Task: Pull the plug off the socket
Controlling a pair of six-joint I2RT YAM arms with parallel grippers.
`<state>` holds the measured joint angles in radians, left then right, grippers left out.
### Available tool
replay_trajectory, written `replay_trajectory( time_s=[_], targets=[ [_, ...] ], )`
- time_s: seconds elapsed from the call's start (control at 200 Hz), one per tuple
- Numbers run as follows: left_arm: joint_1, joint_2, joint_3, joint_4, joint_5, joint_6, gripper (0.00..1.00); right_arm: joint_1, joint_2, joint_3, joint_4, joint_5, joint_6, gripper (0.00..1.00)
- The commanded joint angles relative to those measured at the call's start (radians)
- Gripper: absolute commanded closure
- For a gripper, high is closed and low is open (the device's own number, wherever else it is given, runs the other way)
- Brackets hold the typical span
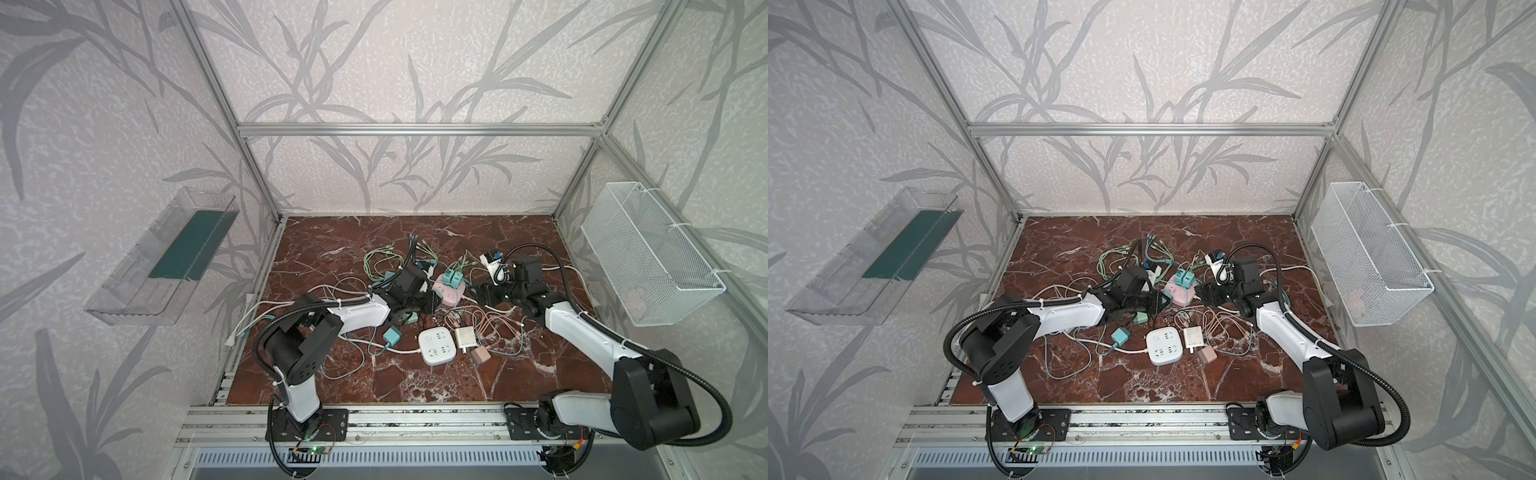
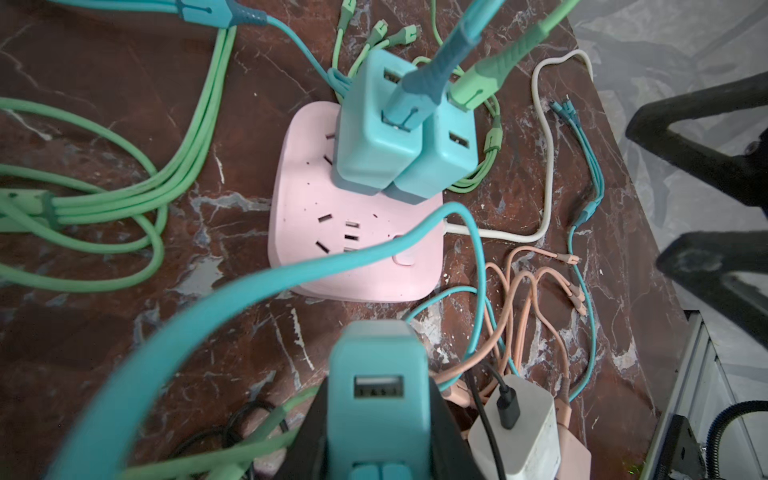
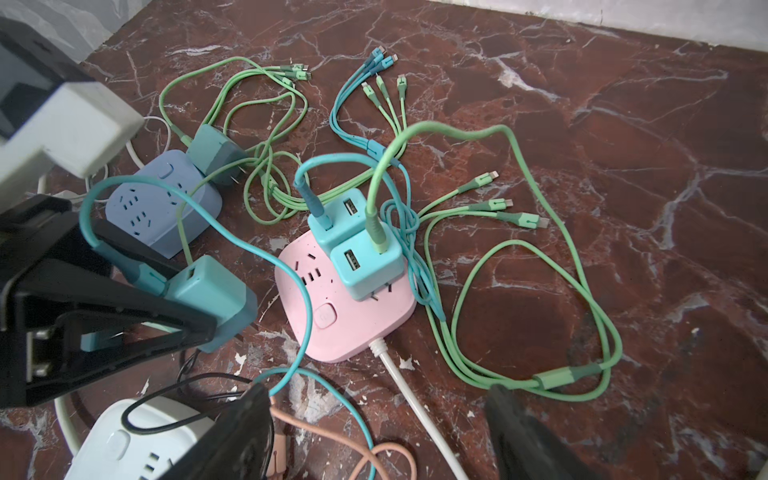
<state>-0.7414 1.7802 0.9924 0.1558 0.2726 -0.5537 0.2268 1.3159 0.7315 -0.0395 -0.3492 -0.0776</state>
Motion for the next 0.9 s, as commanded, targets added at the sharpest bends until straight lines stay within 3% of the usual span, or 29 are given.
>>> replay_trajectory(
  time_s=[0.0,0.49,0.775,0.895],
  targets=[
    [0.012,0.015,-0.001,0.069,0.057,-0.023,0.88,-0.004,0.011,-0.008,0.021,-0.010,-0.019,0.19],
    [0.019,0.049,-0.050,0.044,0.125,-0.045,0.88,-0.004,0.135,0.039,0.096,0.056,-0.154,0.22],
    [0.030,0.078,-0.032,-0.013,0.142,-0.055,0.85,-0.004,0.200,0.086,0.128,0.000,-0.176,0.25],
    [0.036,0.090,-0.018,-0.036,0.136,-0.061,0.78,-0.004,0.234,0.119,0.121,-0.045,-0.196,0.26]
  ],
)
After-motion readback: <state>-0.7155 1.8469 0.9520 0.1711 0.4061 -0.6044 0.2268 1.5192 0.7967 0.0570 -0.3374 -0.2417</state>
